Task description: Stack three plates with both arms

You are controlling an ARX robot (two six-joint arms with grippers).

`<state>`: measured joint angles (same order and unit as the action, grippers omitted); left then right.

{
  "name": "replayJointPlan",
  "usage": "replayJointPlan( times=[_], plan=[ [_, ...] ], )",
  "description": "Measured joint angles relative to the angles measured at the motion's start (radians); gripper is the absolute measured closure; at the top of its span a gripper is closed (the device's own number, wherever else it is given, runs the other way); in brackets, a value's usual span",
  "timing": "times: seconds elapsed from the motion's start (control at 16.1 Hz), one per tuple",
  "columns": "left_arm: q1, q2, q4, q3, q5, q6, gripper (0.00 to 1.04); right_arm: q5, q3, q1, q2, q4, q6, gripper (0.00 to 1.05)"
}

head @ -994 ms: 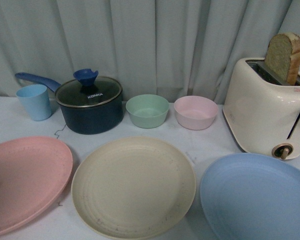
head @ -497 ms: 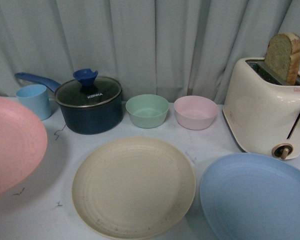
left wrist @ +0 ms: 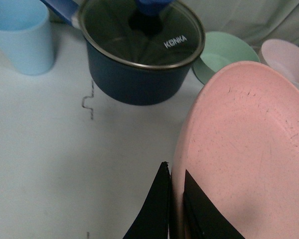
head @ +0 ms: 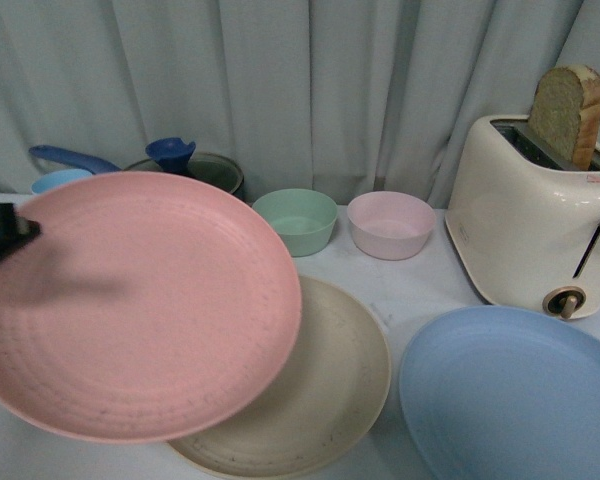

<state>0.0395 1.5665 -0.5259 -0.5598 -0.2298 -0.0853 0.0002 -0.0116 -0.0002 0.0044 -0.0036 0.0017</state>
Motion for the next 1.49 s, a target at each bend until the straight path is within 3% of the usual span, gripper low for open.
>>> replayJointPlan(
  times=[0.12, 0.37, 1.12, 1.49],
  plan=[
    [-0.072, 0.108, -0.029, -0.039, 0.049, -0.039, 1.02, 0.000, 0.000, 0.000, 0.000, 0.000, 0.000, 0.06],
    [-0.131, 0.254, -0.067, -0.123, 0.100, -0.097, 1.02, 0.000, 0.000, 0.000, 0.000, 0.000, 0.000, 0.06],
    [-0.181, 0.399, -0.139, -0.155, 0.123, -0.180, 1.02, 0.000, 0.000, 0.000, 0.000, 0.000, 0.000, 0.06],
    [-0.165, 0.354, -0.121, -0.132, 0.106, -0.248, 0.36, 0.000, 0.000, 0.000, 0.000, 0.000, 0.000, 0.06]
  ],
)
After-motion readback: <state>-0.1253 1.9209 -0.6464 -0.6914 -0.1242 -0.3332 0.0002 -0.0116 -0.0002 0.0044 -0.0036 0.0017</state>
